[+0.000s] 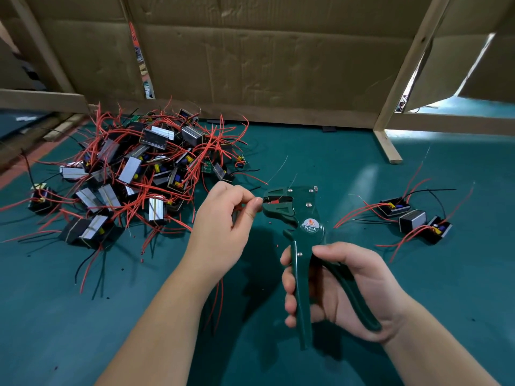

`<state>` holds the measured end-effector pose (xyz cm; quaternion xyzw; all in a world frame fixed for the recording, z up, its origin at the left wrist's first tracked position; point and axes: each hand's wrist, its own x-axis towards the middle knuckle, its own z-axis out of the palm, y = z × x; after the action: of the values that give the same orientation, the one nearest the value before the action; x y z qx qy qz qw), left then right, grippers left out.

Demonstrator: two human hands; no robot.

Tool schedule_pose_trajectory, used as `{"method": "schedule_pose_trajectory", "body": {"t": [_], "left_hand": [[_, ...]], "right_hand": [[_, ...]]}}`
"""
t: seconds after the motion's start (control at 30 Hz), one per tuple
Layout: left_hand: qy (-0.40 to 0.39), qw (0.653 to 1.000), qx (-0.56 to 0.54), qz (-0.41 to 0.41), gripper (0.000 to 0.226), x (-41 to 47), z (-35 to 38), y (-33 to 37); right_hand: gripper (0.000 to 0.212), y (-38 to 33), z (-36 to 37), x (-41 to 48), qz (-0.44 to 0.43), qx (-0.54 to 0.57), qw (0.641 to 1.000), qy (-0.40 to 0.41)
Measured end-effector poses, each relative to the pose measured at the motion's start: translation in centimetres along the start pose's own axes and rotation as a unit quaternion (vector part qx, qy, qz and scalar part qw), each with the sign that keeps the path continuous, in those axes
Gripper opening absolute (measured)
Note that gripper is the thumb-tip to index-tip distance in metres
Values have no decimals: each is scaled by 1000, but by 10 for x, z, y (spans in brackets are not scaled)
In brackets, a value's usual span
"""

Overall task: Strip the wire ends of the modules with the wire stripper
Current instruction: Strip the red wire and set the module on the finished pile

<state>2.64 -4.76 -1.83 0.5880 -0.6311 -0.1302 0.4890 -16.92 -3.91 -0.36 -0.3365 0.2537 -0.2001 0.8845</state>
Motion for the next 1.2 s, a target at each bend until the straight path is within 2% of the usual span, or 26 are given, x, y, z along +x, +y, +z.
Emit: {"method": "schedule_pose_trajectory", "body": {"t": [0.13, 0.23, 0.3, 0.37, 0.43, 0.57, 0.7, 0.77, 0.83, 0.9, 0.93, 0.97, 1.0, 1.07, 1.13, 1.2], "left_hand": [[-1, 1000, 9, 9, 19, 0, 1, -2], [3, 1000, 18, 16, 27, -1, 2, -2], [6, 1000, -14, -21, 39, -3, 4, 1], [-2, 991, -87, -99, 54, -4, 7, 5], [-8, 975, -148, -163, 66, -5, 11, 9], [-8, 949, -224, -223, 76, -3, 17, 15], [-82, 884, -378, -261, 76, -3, 22, 26], [-130, 882, -376, -253, 81, -5, 25, 26], [-131, 891, -370, -230, 85, -7, 23, 23], [-92, 945, -263, -171, 71, -7, 18, 18], [-60, 977, -157, -130, 55, -6, 14, 15], [-25, 994, -48, -99, 44, -6, 11, 10], [8, 995, 45, -88, 41, -5, 8, 5], [53, 977, 171, -118, 38, -3, 4, -4], [76, 953, 243, -162, 36, -3, 2, -10], [107, 940, 278, -167, 37, -3, -1, -11]], "right_hand": [[36, 0, 3, -1, -2, -22, 999, 38], [31, 3, 10, 0, -15, -41, 995, 94], [34, 5, 11, 3, -39, -37, 989, 141], [39, 6, 12, 8, -53, -21, 985, 166], [40, 6, 11, 10, -70, 15, 985, 156], [45, 6, 8, 12, -87, 68, 990, 84], [57, 12, 8, 13, -58, 58, 996, -24], [59, 14, 7, 14, -62, 38, 997, -35], [61, 14, 7, 15, -81, 27, 996, -10], [57, 12, 5, 15, -134, 23, 989, 57], [50, 10, 4, 16, -172, 14, 979, 106], [42, 7, 2, 15, -212, 3, 964, 162], [35, 4, -2, 14, -243, -11, 944, 223], [16, -2, -13, 11, -277, -46, 902, 329], [10, -6, -22, 7, -284, -65, 880, 375], [11, -5, -25, 4, -285, -78, 871, 392]]}}
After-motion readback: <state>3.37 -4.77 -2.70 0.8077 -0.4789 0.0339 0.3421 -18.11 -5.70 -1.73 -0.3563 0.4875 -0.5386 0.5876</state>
